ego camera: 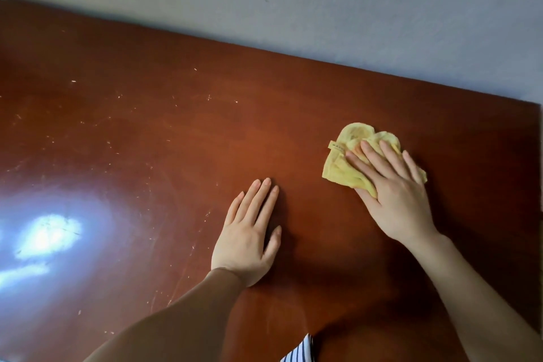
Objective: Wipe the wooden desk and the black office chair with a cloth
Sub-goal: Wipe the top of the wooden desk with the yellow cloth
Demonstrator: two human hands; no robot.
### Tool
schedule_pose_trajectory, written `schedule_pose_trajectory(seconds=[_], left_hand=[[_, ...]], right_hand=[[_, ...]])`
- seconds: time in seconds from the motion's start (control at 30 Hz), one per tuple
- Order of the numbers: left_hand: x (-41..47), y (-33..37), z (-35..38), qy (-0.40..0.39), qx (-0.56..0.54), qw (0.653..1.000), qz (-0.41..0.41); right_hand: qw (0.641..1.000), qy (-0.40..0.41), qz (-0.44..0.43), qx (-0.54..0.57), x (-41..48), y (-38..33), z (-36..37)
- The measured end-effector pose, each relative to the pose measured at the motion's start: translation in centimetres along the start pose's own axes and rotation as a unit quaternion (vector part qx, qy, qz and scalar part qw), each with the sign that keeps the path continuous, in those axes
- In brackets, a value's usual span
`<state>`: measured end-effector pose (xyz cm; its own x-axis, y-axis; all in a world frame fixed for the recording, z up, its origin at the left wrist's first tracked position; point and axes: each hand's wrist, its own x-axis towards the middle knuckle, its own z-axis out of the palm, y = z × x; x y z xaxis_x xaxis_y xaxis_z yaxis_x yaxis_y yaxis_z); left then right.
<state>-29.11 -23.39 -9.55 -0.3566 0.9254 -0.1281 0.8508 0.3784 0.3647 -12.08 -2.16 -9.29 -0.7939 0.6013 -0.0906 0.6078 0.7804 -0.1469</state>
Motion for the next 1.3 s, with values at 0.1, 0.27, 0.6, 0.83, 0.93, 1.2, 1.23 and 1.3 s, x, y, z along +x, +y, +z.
schedule_pose_trajectory(seconds=[0.1,0.27,0.6,0.83,0.93,1.2,1.23,1.3], left_hand=[[0.0,0.0,0.1,0.001,-0.003,1.0,0.003],[0.1,0.2,0.1,0.008,-0.009,1.0,0.006],[0.3,0.1,0.1,0.002,-0.006,1.0,0.01],[0.4,0.1,0.2,0.005,0.004,1.0,0.013],[0.2,0.1,0.2,0.004,0.011,1.0,0.011],[0.1,0.1,0.1,0.014,0.011,1.0,0.015],[0.1,0.2,0.1,0.015,0.01,1.0,0.017],[0.1,0.3,0.1,0.017,0.007,1.0,0.019]], right_hand=[[0.998,-0.008,0.06,0.004,0.8,2.5,-0.7],[0.986,0.014,0.166,0.008,4.9,4.7,-1.1],[0.988,-0.02,0.153,0.029,12.9,0.7,-1.5],[0.996,0.01,-0.027,0.084,8.2,-5.7,-0.1],[0.987,0.056,-0.071,0.135,3.5,-5.7,0.4],[0.99,0.105,-0.02,0.093,-5.4,0.5,0.3],[0.991,0.107,0.016,0.08,-5.7,1.5,0.1],[0.988,0.111,0.09,0.063,-5.4,3.4,-0.5]])
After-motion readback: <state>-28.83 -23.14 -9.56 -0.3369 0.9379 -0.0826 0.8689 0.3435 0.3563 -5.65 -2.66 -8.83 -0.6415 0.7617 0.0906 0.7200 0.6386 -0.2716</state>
